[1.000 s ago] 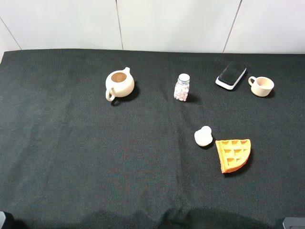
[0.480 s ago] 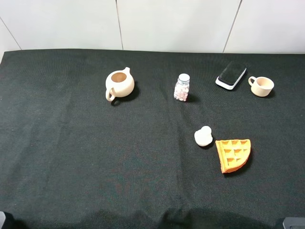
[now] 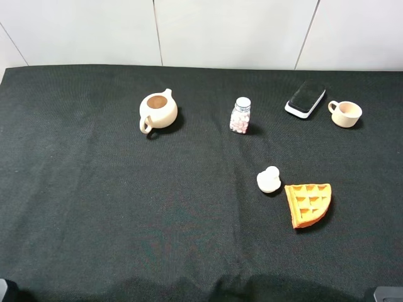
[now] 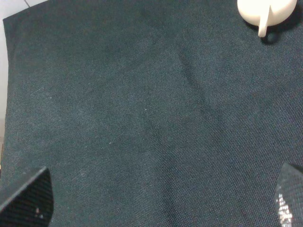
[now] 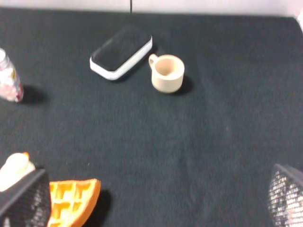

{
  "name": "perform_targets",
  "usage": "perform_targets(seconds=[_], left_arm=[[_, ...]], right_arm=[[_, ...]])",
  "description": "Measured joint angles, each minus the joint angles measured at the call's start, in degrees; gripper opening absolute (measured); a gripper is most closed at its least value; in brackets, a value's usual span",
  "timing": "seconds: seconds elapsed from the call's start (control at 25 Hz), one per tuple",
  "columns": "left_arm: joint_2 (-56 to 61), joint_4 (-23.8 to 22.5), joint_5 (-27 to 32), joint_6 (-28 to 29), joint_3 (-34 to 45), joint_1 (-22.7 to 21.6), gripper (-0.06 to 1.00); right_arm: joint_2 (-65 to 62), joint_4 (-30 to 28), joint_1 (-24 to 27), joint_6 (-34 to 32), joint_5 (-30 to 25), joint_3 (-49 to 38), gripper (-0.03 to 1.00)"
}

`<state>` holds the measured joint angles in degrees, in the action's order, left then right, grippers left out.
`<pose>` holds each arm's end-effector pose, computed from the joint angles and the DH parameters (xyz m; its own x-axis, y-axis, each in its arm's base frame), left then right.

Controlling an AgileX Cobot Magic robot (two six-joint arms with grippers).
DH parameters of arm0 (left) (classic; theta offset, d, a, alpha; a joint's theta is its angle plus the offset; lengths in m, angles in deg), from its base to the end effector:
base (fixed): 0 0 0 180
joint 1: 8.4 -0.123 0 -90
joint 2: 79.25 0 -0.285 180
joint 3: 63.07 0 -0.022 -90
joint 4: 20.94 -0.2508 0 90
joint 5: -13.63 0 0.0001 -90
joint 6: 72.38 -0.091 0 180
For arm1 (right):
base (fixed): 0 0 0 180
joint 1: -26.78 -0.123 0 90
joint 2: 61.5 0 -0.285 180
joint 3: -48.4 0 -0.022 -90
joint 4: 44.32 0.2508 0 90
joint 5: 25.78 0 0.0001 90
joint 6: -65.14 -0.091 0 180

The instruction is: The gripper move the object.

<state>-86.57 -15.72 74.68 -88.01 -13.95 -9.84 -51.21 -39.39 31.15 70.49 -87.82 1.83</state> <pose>-0.0052 -0.0074 0.2745 -0.4376 0.2150 -0.8731 0.1486 0.9749 0.1655 -0.0024 0.0071 0.2856 -0.4804 -0.0162 -0.8769 -0.0158 0.9998 -0.0098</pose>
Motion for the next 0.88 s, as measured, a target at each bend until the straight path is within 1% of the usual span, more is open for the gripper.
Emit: perform_targets(seconds=[0.08, 0.16, 0.32, 0.6, 0.88], left_arm=[[0.0, 0.0, 0.0, 0.0, 0.0, 0.0, 0.99], [0.0, 0.0, 0.0, 0.0, 0.0, 0.0, 0.99], [0.0, 0.0, 0.0, 0.0, 0.0, 0.0, 0.99], [0.0, 0.0, 0.0, 0.0, 0.0, 0.0, 0.99], [0.0, 0.0, 0.0, 0.0, 0.0, 0.0, 0.99]], right_arm=[[-1.0, 0.0, 0.0, 0.0, 0.6, -0.7, 0.69], [-2.7, -0.1, 0.0, -0.9, 2.4, -1.9, 0.69], [-2.8, -0.7, 0.0, -1.2, 3.2, -2.2, 0.69], [-2.8, -2.6, 0.0, -3.0, 3.4, -2.2, 0.69], [-2.8, -2.8, 0.0, -3.4, 3.4, -2.2, 0.69]])
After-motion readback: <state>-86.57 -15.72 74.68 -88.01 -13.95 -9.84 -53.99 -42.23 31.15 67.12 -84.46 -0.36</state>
